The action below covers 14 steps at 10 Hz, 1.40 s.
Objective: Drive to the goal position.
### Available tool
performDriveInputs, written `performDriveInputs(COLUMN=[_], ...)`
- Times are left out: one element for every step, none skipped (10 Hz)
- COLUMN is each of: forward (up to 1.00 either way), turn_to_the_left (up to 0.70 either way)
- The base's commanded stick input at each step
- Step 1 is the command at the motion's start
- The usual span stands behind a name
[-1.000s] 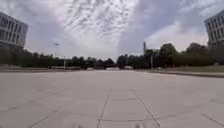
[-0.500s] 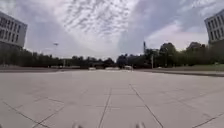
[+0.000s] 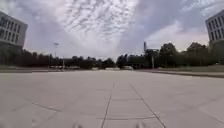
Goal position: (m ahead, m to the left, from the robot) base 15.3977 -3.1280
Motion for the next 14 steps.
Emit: performDriveInputs(forward=[0.70, 0.70, 0.70, 0.70, 0.70, 0.70, 0.70, 0.70, 0.70, 0.70, 0.70, 0.70, 0.70, 0.70], turn_to_the_left=[0.00, 0.00, 0.00, 0.00, 0.00, 0.00, 0.00, 0.00, 0.00, 0.00, 0.00, 0.00, 0.00, 0.00])
